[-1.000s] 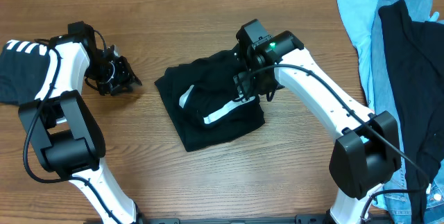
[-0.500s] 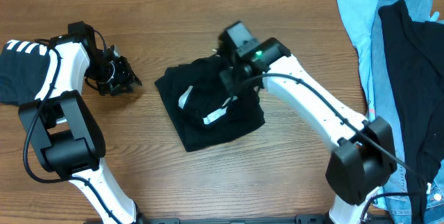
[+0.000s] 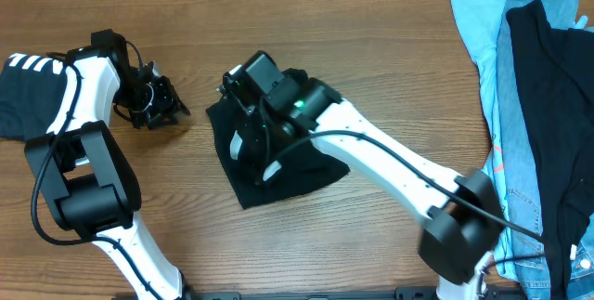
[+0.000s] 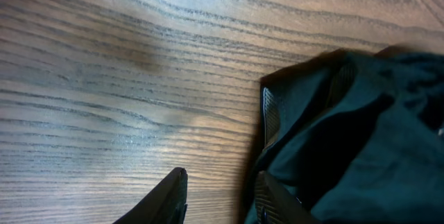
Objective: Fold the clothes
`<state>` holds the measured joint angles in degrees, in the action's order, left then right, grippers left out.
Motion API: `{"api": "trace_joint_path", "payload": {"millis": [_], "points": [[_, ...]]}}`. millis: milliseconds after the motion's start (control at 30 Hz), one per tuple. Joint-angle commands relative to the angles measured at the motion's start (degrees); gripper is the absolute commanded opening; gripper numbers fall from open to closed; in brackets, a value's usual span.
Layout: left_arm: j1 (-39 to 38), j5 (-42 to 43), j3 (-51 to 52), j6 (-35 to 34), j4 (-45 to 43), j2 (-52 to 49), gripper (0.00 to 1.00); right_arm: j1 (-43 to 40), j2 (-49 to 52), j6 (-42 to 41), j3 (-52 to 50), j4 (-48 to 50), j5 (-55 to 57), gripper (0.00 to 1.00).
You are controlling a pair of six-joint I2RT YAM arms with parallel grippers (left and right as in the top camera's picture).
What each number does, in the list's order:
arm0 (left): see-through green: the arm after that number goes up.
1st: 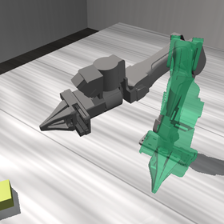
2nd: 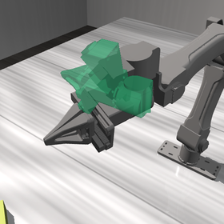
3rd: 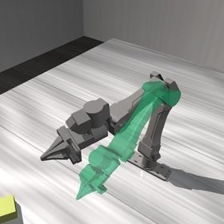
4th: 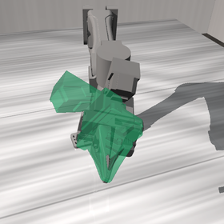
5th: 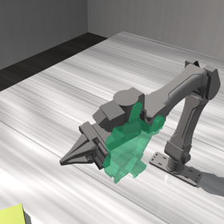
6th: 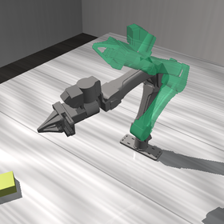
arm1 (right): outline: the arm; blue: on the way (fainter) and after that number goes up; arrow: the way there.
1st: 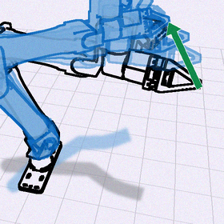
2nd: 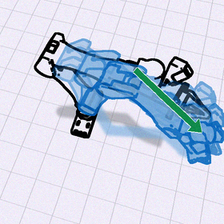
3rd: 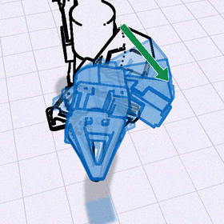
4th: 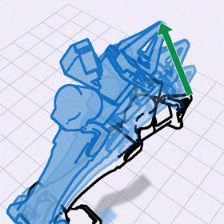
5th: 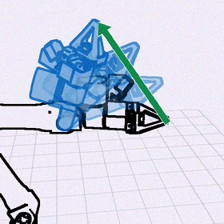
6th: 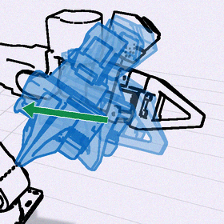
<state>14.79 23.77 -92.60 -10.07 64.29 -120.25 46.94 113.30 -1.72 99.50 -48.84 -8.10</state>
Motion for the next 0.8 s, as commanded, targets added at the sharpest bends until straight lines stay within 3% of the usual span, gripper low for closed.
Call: {"api": "trace_joint_path", "payload": {"millis": [0,133,233,400,567,700,733,767], "points": [[0.57,-0.39,-1.01,1.09,0.31,-0.72,0.36,0.37,6.16,0.02,-0.90,2.89,-1.22,0.40],[0.57,-0.39,-1.01,1.09,0.39,-0.72,0.36,0.13,9.01,0.22,-0.66,6.51,1.64,0.45],[0.57,-0.42,-1.01,1.09,0.17,-0.72,0.36,-2.12,2.23,0.17,5.86,-3.65,2.54,0.55],[0.52,-0.42,-1.01,1.09,0.17,-0.72,0.36,-5.64,-2.89,-4.11,5.70,-13.75,7.21,0.55],[0.55,-0.39,-1.01,1.07,0.24,-0.72,0.36,-6.10,-1.73,-4.31,-8.48,-3.78,3.30,0.56],[0.57,-0.39,-1.01,1.07,0.20,-0.72,0.36,-6.10,-0.63,-4.31,-13.07,3.74,3.26,0.59],[0.57,-0.42,-1.01,1.07,0.20,-0.72,0.36,-6.10,-0.22,-4.31,-13.33,5.09,2.89,0.56],[0.55,-0.39,-1.01,1.07,0.20,-0.72,0.36,-6.10,0.17,-4.28,-13.33,6.36,1.68,0.40]]}}
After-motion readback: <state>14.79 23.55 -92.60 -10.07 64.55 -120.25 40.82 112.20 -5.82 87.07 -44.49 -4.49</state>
